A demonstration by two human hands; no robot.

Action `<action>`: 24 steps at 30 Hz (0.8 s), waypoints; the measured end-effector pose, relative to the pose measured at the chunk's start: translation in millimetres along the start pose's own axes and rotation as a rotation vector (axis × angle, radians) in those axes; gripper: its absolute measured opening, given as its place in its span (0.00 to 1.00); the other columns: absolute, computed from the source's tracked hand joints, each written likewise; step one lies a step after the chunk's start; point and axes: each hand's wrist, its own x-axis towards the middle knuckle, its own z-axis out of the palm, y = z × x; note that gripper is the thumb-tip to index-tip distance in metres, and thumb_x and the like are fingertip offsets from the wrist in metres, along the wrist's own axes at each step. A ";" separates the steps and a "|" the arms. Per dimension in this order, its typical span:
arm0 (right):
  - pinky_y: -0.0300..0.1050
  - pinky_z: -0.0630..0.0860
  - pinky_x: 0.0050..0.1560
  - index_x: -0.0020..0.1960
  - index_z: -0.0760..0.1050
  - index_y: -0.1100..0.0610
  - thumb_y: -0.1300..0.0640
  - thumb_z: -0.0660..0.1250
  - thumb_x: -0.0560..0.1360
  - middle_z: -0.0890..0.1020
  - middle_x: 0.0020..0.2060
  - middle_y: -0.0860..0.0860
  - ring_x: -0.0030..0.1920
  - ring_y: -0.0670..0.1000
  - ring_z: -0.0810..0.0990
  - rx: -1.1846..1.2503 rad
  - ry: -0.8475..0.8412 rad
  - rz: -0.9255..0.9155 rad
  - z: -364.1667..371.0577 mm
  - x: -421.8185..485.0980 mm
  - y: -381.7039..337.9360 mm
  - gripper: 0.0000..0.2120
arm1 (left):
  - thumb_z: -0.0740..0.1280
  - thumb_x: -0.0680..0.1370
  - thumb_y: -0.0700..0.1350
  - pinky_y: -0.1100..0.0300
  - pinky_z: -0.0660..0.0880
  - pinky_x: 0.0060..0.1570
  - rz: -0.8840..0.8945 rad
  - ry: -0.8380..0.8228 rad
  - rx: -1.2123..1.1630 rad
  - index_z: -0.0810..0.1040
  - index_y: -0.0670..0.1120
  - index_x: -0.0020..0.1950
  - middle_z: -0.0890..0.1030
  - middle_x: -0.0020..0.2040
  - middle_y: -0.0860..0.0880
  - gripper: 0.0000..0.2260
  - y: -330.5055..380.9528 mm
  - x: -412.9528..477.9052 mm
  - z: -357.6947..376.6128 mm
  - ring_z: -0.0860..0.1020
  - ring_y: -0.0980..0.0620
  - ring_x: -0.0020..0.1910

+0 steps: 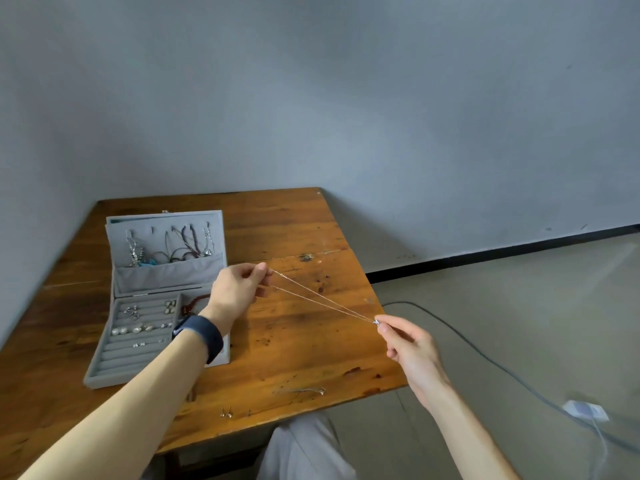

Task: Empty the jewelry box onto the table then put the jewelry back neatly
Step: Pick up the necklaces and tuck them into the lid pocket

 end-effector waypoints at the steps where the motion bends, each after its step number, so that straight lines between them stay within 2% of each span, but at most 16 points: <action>1: 0.37 0.77 0.42 0.52 0.84 0.40 0.52 0.70 0.78 0.79 0.32 0.44 0.35 0.44 0.75 0.007 0.015 0.008 -1.2 12.8 -3.3 0.08 | 0.64 0.82 0.51 0.67 0.75 0.34 0.015 0.010 0.038 0.84 0.48 0.47 0.85 0.39 0.53 0.12 2.6 6.1 3.4 0.82 0.57 0.33; 3: 0.39 0.77 0.42 0.53 0.84 0.44 0.53 0.71 0.77 0.80 0.35 0.47 0.36 0.46 0.76 0.019 0.054 0.028 -3.2 42.3 -10.7 0.07 | 0.66 0.81 0.51 0.71 0.71 0.28 0.037 0.034 0.135 0.84 0.50 0.44 0.85 0.38 0.55 0.11 7.6 20.0 8.5 0.82 0.59 0.31; 4: 0.40 0.77 0.42 0.53 0.84 0.45 0.53 0.72 0.77 0.81 0.37 0.47 0.37 0.47 0.77 0.012 0.069 0.034 -4.1 58.2 -14.6 0.06 | 0.67 0.81 0.51 0.70 0.72 0.28 0.040 0.045 0.171 0.84 0.51 0.42 0.85 0.37 0.55 0.10 9.7 28.0 10.5 0.82 0.58 0.32; 6: 0.40 0.76 0.42 0.51 0.84 0.48 0.55 0.73 0.76 0.83 0.40 0.47 0.39 0.48 0.78 -0.018 0.077 0.034 -5.4 91.7 -22.2 0.05 | 0.68 0.80 0.50 0.61 0.79 0.35 0.031 0.062 0.235 0.83 0.51 0.39 0.85 0.36 0.54 0.10 12.9 45.2 14.9 0.82 0.54 0.36; 9: 0.39 0.75 0.41 0.47 0.84 0.48 0.57 0.73 0.76 0.85 0.43 0.45 0.42 0.46 0.81 -0.070 0.071 0.018 -3.7 141.9 -31.5 0.04 | 0.68 0.80 0.49 0.54 0.81 0.44 0.014 0.077 0.399 0.83 0.51 0.38 0.84 0.37 0.53 0.11 12.5 72.2 27.1 0.81 0.50 0.39; 12: 0.39 0.76 0.42 0.46 0.84 0.48 0.57 0.73 0.76 0.85 0.45 0.47 0.42 0.46 0.81 -0.130 0.099 0.015 2.3 189.3 -34.0 0.04 | 0.66 0.81 0.49 0.55 0.80 0.42 0.012 0.074 0.504 0.82 0.50 0.42 0.83 0.40 0.50 0.09 9.1 99.6 45.0 0.80 0.49 0.39; 17: 0.46 0.80 0.54 0.45 0.83 0.45 0.57 0.72 0.77 0.85 0.44 0.42 0.48 0.46 0.82 -0.224 0.079 0.001 22.9 256.0 -30.5 0.07 | 0.62 0.83 0.48 0.56 0.76 0.38 -0.039 0.148 0.528 0.79 0.48 0.50 0.81 0.43 0.47 0.08 -2.4 154.3 65.9 0.79 0.46 0.40; 22: 0.47 0.80 0.58 0.43 0.82 0.41 0.54 0.72 0.77 0.83 0.44 0.36 0.49 0.41 0.80 -0.297 0.036 -0.042 54.8 302.7 -31.3 0.08 | 0.61 0.83 0.47 0.56 0.74 0.38 -0.057 0.227 0.581 0.80 0.47 0.53 0.81 0.49 0.46 0.09 -25.9 202.1 65.3 0.77 0.46 0.43; 24: 0.46 0.79 0.58 0.43 0.82 0.41 0.54 0.72 0.77 0.83 0.45 0.36 0.50 0.42 0.80 -0.310 0.020 -0.058 67.1 319.8 -31.3 0.08 | 0.61 0.83 0.47 0.53 0.77 0.42 -0.046 0.263 0.603 0.81 0.47 0.53 0.82 0.48 0.46 0.09 -36.0 217.7 63.0 0.78 0.46 0.45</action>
